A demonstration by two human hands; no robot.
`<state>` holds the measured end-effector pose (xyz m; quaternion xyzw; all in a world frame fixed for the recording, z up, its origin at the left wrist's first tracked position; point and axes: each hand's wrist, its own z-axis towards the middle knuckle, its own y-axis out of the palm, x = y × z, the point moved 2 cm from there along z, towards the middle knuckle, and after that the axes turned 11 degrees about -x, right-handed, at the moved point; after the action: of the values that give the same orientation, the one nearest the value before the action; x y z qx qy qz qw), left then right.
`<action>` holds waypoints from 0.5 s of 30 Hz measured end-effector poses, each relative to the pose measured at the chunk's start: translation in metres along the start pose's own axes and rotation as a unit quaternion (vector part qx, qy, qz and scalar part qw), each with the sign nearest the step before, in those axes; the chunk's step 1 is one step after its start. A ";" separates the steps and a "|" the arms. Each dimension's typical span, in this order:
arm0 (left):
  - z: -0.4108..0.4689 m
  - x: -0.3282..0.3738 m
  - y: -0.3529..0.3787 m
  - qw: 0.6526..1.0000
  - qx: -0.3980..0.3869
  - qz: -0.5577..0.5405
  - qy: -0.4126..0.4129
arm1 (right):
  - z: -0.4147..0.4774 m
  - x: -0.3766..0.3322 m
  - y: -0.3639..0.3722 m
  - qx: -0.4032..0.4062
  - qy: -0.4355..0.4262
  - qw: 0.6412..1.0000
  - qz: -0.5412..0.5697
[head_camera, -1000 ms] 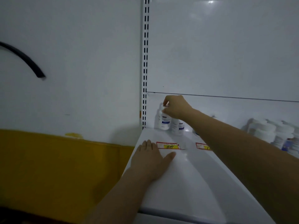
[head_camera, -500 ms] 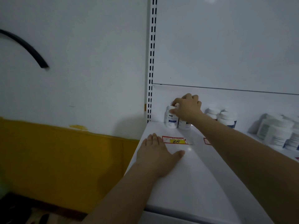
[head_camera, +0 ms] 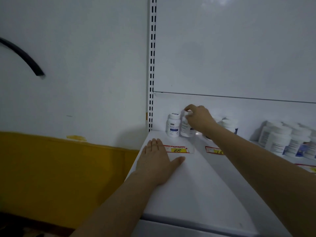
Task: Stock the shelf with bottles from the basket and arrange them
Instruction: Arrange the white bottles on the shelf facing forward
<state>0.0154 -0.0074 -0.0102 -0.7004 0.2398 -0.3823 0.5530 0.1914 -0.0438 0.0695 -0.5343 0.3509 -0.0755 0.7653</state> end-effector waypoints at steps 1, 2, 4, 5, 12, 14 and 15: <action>0.000 0.001 -0.002 1.000 0.015 0.003 0.004 | -0.005 -0.002 -0.007 0.004 -0.015 1.000 0.005; 0.000 0.003 -0.005 1.000 0.029 -0.001 0.010 | -0.012 -0.004 -0.015 0.011 -0.031 0.999 0.014; 0.004 0.012 -0.012 0.997 0.052 -0.055 0.027 | -0.025 -0.008 -0.033 0.027 -0.060 0.997 0.045; 0.006 0.018 -0.017 0.992 0.064 -0.101 0.046 | -0.032 -0.010 -0.042 0.034 -0.072 0.995 0.060; 0.010 0.067 -0.060 0.919 0.059 -0.350 0.172 | -0.067 -0.016 -0.084 0.041 -0.110 0.983 0.140; 0.012 0.074 -0.061 0.902 0.049 -0.384 0.190 | -0.074 -0.013 -0.086 0.044 -0.115 0.981 0.147; 0.012 0.076 -0.061 0.902 0.049 -0.382 0.196 | -0.076 -0.010 -0.086 0.044 -0.114 0.980 0.156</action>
<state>0.0653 -0.0414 0.0674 -0.6215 0.0384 -0.7049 0.3399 0.1592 -0.1330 0.1348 -0.4438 0.3367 0.0903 0.8256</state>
